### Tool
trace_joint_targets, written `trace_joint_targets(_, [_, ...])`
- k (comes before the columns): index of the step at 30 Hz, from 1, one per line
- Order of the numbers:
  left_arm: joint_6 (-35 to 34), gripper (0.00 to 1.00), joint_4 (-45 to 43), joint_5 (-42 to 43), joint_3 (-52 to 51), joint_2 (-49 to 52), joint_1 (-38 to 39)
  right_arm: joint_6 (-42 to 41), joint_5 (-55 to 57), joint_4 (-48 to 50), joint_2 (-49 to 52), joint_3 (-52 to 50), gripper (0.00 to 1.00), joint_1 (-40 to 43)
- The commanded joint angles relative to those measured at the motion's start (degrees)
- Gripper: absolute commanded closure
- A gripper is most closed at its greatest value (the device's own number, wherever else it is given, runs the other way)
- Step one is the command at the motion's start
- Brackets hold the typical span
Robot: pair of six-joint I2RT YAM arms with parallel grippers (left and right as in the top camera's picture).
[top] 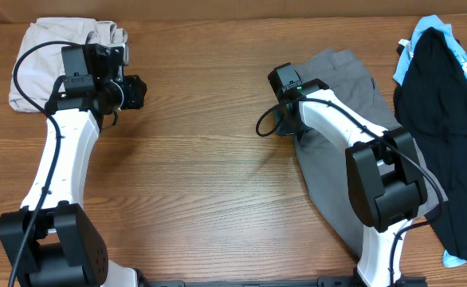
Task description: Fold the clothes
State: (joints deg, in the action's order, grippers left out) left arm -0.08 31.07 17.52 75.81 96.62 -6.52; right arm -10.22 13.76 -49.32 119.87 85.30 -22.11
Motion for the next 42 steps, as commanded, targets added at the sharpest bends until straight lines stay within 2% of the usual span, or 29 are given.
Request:
trace_joint_targets(1, [0.09, 0.73, -0.28, -0.15, 1.40, -0.09, -0.26, -1.25, 0.11, -1.20, -0.76, 2.01, 0.96, 0.22])
trace_joint_targets(4, [0.07, 0.88, -0.70, -0.13, 1.42, -0.11, -0.26, -1.84, -0.66, -5.31, -3.08, 7.08, 0.96, 0.22])
trace_joint_targets(6, [0.04, 0.94, -0.66, -0.09, 1.92, -0.15, -0.26, -1.81, -2.34, -9.62, -5.35, 12.50, 0.96, 0.22])
trace_joint_targets(14, [0.04, 0.95, 4.76, 0.94, 7.50, -1.18, -0.24, -1.79, -4.00, -28.83, -9.90, 37.88, 0.96, 0.37])
trace_joint_targets(19, [0.07, 0.96, 9.07, 3.82, 10.99, -1.20, 0.46, -1.51, -8.15, -35.56, -9.94, 46.77, 0.96, 1.25])
trace_joint_targets(28, [1.27, 0.96, 15.98, 6.51, 19.34, -1.20, 0.39, 1.55, -20.11, -36.94, -9.57, 49.05, 0.96, 0.72])
trace_joint_targets(34, [2.10, 0.96, 20.09, 6.58, 22.38, -1.22, 0.57, 1.70, -21.42, -37.05, -9.62, 49.03, 0.96, -1.46])
trace_joint_targets(38, [7.06, 0.96, 22.82, 9.05, 21.18, -1.01, 1.22, 3.76, -23.67, -37.38, -9.62, 49.03, 0.96, -1.68])
trace_joint_targets(42, [14.10, 0.96, 21.38, 10.64, 16.39, -0.68, 3.48, 4.72, -25.03, -37.40, -9.62, 49.03, 0.96, -1.66])
